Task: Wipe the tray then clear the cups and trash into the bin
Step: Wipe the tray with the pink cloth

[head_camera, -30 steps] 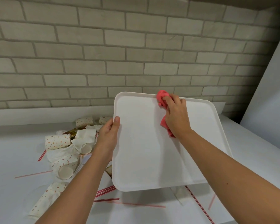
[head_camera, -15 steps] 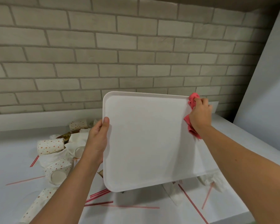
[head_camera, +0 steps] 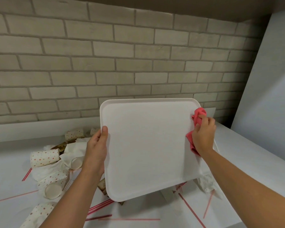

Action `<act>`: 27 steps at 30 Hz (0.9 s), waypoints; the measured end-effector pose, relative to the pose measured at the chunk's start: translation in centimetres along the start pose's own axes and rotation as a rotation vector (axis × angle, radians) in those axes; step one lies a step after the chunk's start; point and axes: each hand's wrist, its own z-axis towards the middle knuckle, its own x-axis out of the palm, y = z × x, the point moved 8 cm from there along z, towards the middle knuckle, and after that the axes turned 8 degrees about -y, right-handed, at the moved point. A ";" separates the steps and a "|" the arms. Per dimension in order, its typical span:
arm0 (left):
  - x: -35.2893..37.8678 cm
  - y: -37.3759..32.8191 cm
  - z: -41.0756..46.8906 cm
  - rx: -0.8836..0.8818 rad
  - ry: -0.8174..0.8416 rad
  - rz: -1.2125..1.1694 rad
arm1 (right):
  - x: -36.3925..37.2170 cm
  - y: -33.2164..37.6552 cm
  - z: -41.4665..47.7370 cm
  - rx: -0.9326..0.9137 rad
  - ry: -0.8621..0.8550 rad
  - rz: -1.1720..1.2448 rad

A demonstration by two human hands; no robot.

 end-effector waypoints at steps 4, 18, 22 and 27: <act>0.8 0.4 0.1 -0.046 -0.005 -0.075 | 1.0 3.2 -3.5 -0.077 0.075 0.111; 2.5 2.5 1.2 -0.087 0.004 -0.075 | 3.8 11.2 -16.7 -0.303 0.553 0.290; 3.9 3.3 1.4 -0.116 -0.003 -0.122 | 2.1 10.9 -14.7 -0.244 0.534 0.466; 6.9 4.5 1.7 -0.143 -0.072 -0.151 | -2.8 5.8 -8.9 0.126 0.192 0.646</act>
